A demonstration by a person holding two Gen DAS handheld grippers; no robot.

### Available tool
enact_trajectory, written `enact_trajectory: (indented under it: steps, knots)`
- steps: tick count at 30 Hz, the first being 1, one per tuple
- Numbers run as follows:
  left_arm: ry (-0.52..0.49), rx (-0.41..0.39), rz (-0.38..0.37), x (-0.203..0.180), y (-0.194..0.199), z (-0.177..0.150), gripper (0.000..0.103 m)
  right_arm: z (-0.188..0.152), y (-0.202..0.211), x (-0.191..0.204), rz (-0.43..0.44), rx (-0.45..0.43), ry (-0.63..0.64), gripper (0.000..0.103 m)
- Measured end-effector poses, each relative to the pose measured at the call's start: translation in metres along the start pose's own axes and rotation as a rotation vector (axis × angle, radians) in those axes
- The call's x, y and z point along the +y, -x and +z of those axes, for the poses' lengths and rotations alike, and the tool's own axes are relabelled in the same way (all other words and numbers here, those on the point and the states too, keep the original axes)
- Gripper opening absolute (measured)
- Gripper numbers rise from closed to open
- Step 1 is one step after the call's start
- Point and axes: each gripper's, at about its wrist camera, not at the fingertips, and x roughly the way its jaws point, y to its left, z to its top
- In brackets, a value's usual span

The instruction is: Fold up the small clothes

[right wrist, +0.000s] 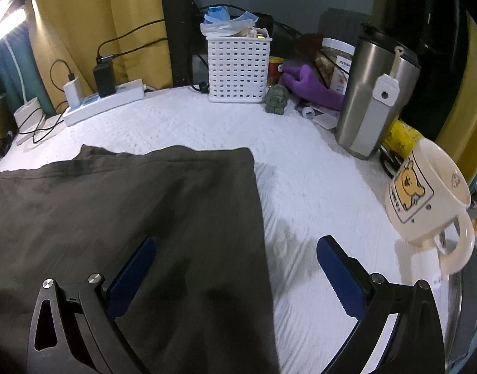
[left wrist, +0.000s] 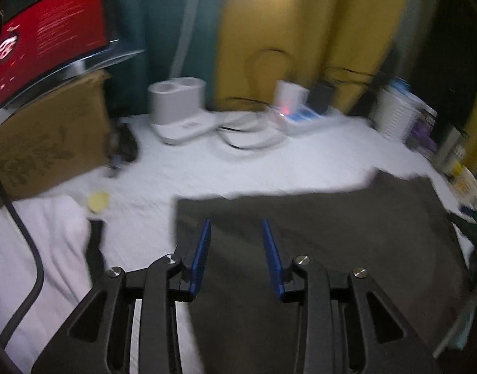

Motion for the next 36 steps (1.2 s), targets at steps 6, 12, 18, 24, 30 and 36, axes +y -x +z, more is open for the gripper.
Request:
enact_trajectory:
  steps: [6, 12, 18, 24, 30, 36]
  knots:
    - [-0.157, 0.062, -0.047, -0.067, 0.017, -0.053, 0.038, -0.014, 0.017, 0.02, 0.036, -0.003, 0.023, 0.103]
    - [-0.131, 0.154, -0.12, -0.077, 0.013, -0.089, 0.038, -0.031, 0.029, 0.047, 0.066, 0.009, 0.074, 0.103]
    - [-0.138, 0.127, -0.111, -0.077, 0.01, -0.104, 0.038, -0.045, 0.039, 0.069, 0.103, 0.016, 0.104, 0.103]
    - [-0.151, 0.099, -0.082, -0.074, 0.013, -0.109, 0.038, -0.058, 0.053, 0.088, 0.117, 0.011, 0.139, 0.103]
    - [-0.148, 0.094, -0.018, -0.079, 0.015, -0.111, 0.039, -0.076, 0.06, 0.11, 0.151, 0.021, 0.162, 0.103]
    - [-0.125, -0.008, -0.085, -0.092, 0.057, -0.116, 0.039, -0.097, 0.066, 0.122, 0.145, 0.031, 0.197, 0.103]
